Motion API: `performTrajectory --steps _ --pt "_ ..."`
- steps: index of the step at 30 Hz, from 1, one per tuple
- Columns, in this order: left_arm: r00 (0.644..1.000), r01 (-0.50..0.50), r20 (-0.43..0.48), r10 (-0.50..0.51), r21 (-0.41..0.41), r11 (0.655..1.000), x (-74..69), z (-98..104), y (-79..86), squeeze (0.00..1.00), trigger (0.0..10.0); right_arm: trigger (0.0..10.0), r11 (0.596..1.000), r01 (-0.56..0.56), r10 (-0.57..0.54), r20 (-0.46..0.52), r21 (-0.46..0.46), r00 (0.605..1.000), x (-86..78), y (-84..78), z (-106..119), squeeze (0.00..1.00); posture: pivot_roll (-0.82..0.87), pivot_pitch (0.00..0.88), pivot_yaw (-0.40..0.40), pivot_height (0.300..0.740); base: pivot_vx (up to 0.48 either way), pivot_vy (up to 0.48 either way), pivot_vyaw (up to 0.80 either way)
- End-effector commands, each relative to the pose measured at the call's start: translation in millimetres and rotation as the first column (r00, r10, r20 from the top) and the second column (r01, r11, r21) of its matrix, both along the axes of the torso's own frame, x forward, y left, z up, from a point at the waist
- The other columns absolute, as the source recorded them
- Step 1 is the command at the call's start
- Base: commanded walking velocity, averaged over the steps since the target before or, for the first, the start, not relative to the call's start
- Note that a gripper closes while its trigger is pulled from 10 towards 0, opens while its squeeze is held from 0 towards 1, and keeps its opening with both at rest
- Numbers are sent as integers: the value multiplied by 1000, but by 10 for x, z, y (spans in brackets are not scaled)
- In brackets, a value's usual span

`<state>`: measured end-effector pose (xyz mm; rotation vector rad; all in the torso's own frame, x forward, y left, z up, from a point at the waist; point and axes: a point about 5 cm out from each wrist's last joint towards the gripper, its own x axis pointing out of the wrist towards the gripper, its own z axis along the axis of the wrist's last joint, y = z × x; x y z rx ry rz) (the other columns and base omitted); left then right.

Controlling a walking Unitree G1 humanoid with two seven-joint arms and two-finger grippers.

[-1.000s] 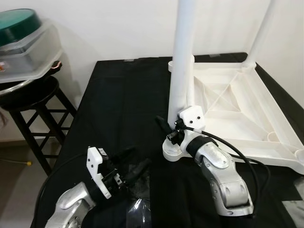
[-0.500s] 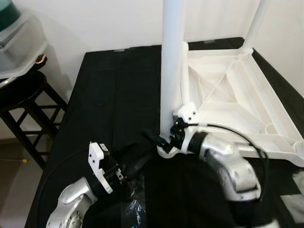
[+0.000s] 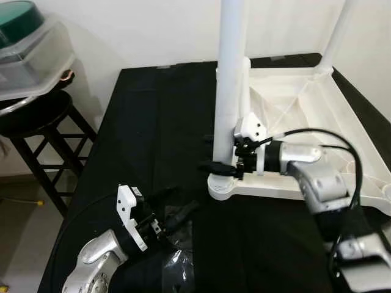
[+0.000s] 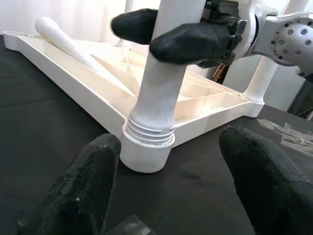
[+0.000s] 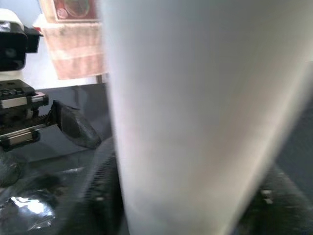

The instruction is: Building children table

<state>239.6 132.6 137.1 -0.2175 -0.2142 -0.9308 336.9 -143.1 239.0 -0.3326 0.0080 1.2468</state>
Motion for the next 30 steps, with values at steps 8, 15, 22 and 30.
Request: performTrajectory --steps 8,15,22,30 --pt "1000 6 -18 -5 9 1000 -37 -53 -3 0 10000 0 998 -69 70 -45 7 997 10 -112 -48 0 34 148 49 740 0 0 0" --pt "1000 4 -15 -4 7 1000 -43 -40 -4 0 10000 0 991 130 -131 -97 -12 987 -25 -175 -321 0 19 168 41 740 0 0 0" --pt "1000 5 -11 -5 15 1000 -43 -17 30 0 10000 0 641 763 -766 -127 -81 630 -334 151 -916 0 14 194 55 740 0 0 0" --pt "1000 15 -9 -15 26 1000 -28 -10 19 0 10000 0 751 657 -658 -142 -63 739 -387 476 -883 0 5 184 54 740 0 0 0"
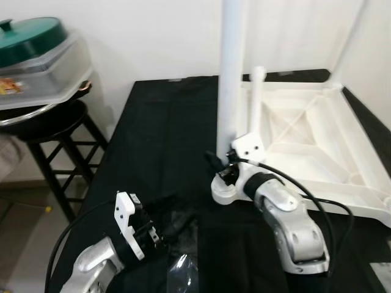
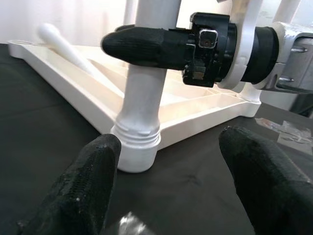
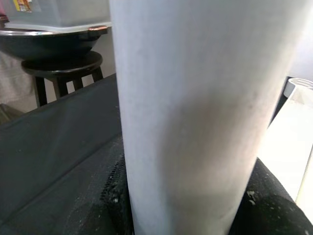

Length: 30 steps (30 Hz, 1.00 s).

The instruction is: Building children table

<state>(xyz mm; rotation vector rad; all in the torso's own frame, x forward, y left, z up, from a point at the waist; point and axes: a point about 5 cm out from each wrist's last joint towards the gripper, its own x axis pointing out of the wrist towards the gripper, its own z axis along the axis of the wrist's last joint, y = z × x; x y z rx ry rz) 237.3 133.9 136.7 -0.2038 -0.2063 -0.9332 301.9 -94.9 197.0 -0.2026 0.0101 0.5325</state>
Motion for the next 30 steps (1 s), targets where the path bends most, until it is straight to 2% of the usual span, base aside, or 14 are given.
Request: performTrajectory --steps 1,2,3,5,6,9,10,15,16,17,18,27,28,30 --pt "1000 8 -3 -8 13 1000 -8 -4 9 0 10000 0 997 -28 12 -226 -70 974 -34 26 -464 0 17 185 51 740 0 0 0" --pt "1000 8 -3 -8 13 1000 -8 -4 9 0 10000 0 997 -28 12 -226 -70 974 -34 26 -464 0 17 185 51 740 0 0 0" --pt "1000 4 -1 -4 16 1000 -12 -4 15 0 10000 10000 996 -38 21 -212 -77 977 12 28 -424 0 25 179 61 740 0 0 0" --pt "1000 4 1 -4 20 1000 -14 -3 20 0 10000 10000 997 -47 33 -195 -68 980 69 16 -360 0 33 179 65 740 0 0 0" --pt "1000 9 3 -10 31 999 -16 -3 23 0 10000 10000 999 -39 32 -174 -36 984 116 -7 -268 702 37 177 68 740 0 0 0" --pt "1000 15 5 -15 38 999 -17 -3 23 0 10000 10000 999 -40 37 -159 -13 987 168 -52 -182 702 39 176 68 740 0 0 0" --pt "1000 18 7 -18 46 999 -19 -5 22 0 10000 10000 998 -57 59 -150 12 987 214 -110 -87 1000 49 171 64 740 0 0 0" --pt "1000 18 9 -18 53 998 -20 -9 19 0 10000 10000 960 -278 275 -69 -24 959 335 -350 318 1000 50 168 64 740 0 0 0" --pt "1000 19 10 -20 55 998 -20 -12 17 0 10000 10000 937 -344 341 -58 -56 938 344 -414 393 549 53 164 62 740 0 0 0" --pt "1000 19 10 -20 55 998 -20 -12 17 0 10000 10000 937 -344 341 -58 -56 938 344 -414 393 549 53 164 62 740 0 0 0" --pt "1000 20 11 -21 57 998 -19 -14 16 0 10000 10000 919 -386 383 -56 -80 922 352 -459 431 0 53 164 62 740 0 0 0" --pt "999 20 27 -22 85 996 17 -26 29 0 10000 10000 835 -544 540 -64 -80 839 482 -456 485 0 65 147 62 740 0 0 0" --pt "999 17 29 -19 89 996 17 -32 28 0 10000 3725 815 -578 574 -77 -48 815 523 -457 502 0 67 143 62 740 0 0 0" --pt "999 17 29 -19 89 996 17 -32 28 0 10000 3725 815 -578 574 -77 -48 815 523 -457 502 0 67 143 62 740 0 0 0"
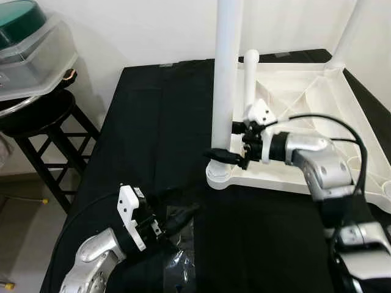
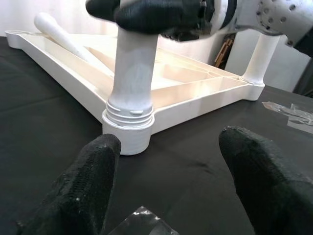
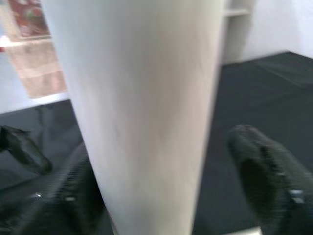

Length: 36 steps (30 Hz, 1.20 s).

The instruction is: Building children table

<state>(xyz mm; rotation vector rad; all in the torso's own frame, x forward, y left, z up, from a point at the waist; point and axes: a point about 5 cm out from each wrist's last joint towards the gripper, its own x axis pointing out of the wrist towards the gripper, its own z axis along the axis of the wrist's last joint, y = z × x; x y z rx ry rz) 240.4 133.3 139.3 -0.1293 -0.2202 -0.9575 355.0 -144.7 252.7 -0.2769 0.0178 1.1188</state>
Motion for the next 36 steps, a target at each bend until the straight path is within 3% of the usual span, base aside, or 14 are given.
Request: performTrajectory --steps 1,4,14,16,19,20,21,23,25,26,33,34,35,36 --pt "1000 -3 -14 3 29 1000 -15 -60 37 0 10000 0 997 -73 73 -36 11 997 -23 22 -58 0 67 140 60 740 0 0 0" --pt "1000 -22 -12 22 15 1000 -23 -59 54 0 10000 0 986 -168 168 -82 3 982 -63 -63 -78 0 55 148 59 740 0 0 0" --pt "1000 -31 -6 31 -9 999 -41 -46 51 0 10000 0 983 -180 173 -149 -37 974 -130 -181 -332 0 41 171 54 740 0 0 0" --pt "999 -33 -1 33 -14 999 -55 -39 41 0 10000 0 996 -25 9 -199 -80 980 -150 -189 -573 0 39 178 43 740 0 0 0" --pt "999 -34 1 34 -14 999 -60 -39 41 0 10000 0 992 68 -90 -220 -104 971 -148 -187 -678 0 43 181 31 740 0 0 0" --pt "999 -37 4 37 -12 999 -65 -36 46 0 10000 0 929 358 -370 -235 -95 899 -100 -155 -852 0 38 184 37 740 0 0 0" --pt "999 -39 7 39 -11 999 -69 -31 48 0 10000 0 792 595 -609 -241 -135 756 -161 -174 -1056 0 35 188 37 740 0 0 0" --pt "999 -39 7 39 -11 999 -69 -31 48 0 10000 0 792 595 -609 -241 -135 756 -161 -174 -1056 0 35 188 37 740 0 0 0" --pt "999 -33 11 33 -13 999 -71 -24 55 0 10000 0 723 669 -688 -271 -174 673 -588 -26 -1317 0 -2 181 60 740 0 0 0" --pt "1000 -26 11 26 -16 1000 -71 -25 56 0 10000 0 734 660 -675 -276 -161 684 -690 19 -1301 0 -2 181 60 740 0 0 0" --pt "1000 -5 12 5 -10 1000 -56 -33 33 0 10000 0 776 617 -627 -269 -132 731 -658 112 -1205 0 5 168 55 740 0 0 0" --pt "1000 -7 13 7 -10 1000 -57 -34 32 0 10000 2667 787 603 -615 -264 -133 743 -643 143 -1184 0 6 167 54 740 0 0 0" --pt "1000 -7 13 7 -10 1000 -57 -34 32 0 10000 2667 787 603 -615 -264 -133 743 -643 143 -1184 0 6 167 54 740 0 0 0" --pt "1000 -9 13 9 -10 1000 -60 -36 32 0 10000 10000 795 592 -604 -256 -132 755 -634 196 -1139 0 9 167 51 740 0 0 0"
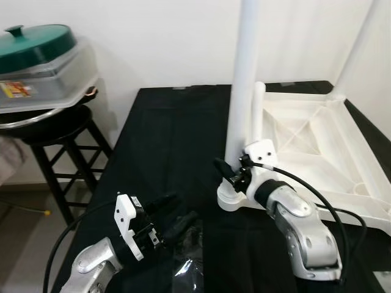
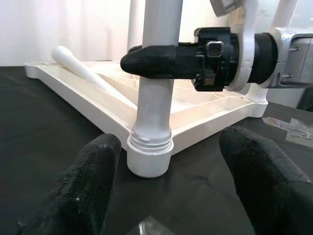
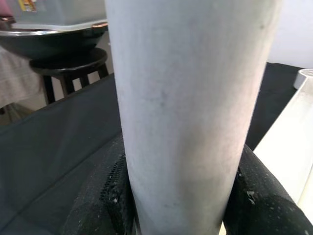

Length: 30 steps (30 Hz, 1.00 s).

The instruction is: Building children table

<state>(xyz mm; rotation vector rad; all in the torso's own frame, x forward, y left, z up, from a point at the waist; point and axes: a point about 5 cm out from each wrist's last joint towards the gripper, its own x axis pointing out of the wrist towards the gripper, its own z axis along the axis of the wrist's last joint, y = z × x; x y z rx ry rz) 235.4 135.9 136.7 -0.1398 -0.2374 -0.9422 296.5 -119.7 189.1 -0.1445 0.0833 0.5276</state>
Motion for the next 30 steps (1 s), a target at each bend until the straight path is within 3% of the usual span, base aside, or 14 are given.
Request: performTrajectory --steps 1,3,4,7,10,11,18,20,22,23,24,25,26,30 --pt "1000 5 5 -5 8 1000 -9 -10 5 0 10000 10000 997 33 -49 -270 -63 961 -49 -53 -503 0 9 167 51 740 0 0 0" --pt "1000 3 5 -3 8 1000 -13 -12 5 0 10000 10000 998 33 -48 -263 -60 964 -58 -12 -451 0 10 165 50 740 0 0 0" --pt "1000 3 4 -3 8 1000 -18 -13 2 0 10000 10000 999 -18 10 -254 -28 967 -30 -11 -361 1000 13 165 50 740 0 0 0" --pt "1000 4 4 -4 8 1000 -26 -17 -4 0 10000 10000 971 -239 238 -103 5 966 146 -145 34 1000 14 162 48 740 0 0 0" --pt "1000 4 3 -4 8 1000 -26 -17 -5 0 10000 10000 965 -263 262 -81 3 962 167 -172 86 1000 14 162 48 740 0 0 0" --pt "1000 4 5 -4 7 1000 -25 -14 -7 0 10000 10000 939 -343 342 -25 -28 939 228 -270 214 0 21 164 48 740 0 0 0" --pt "1000 3 8 -3 8 1000 -26 -8 -9 0 10000 10000 891 -447 446 -27 -83 895 310 -407 254 0 25 166 50 740 0 0 0" --pt "1000 4 8 -4 9 1000 -27 -7 -10 0 10000 10000 864 -494 491 -54 -97 869 308 -428 234 0 30 166 48 740 0 0 0" --pt "1000 3 10 -3 10 1000 -29 -5 -9 0 10000 10000 809 -579 572 -95 -101 815 317 -457 231 0 31 169 47 740 0 0 0" --pt "1000 3 10 -3 10 1000 -29 -5 -9 0 10000 10000 809 -579 572 -95 -101 815 317 -457 231 0 31 169 47 740 0 0 0" --pt "1000 3 10 -3 10 1000 -31 -4 -10 0 10000 3725 792 -603 595 -99 -94 797 340 -477 254 0 35 170 45 740 0 0 0" --pt "1000 2 11 -2 11 1000 -33 -3 -10 0 10000 3725 785 -613 606 -98 -91 790 358 -490 272 0 35 170 45 740 0 0 0" --pt "1000 1 11 -2 10 1000 -33 -2 -11 0 10000 0 778 -622 615 -93 -85 783 381 -504 300 0 35 170 45 740 0 0 0" --pt "1000 1 11 -1 10 1000 -32 -1 -14 0 10000 0 767 -637 631 -88 -81 771 412 -529 322 0 33 169 42 740 0 0 0"
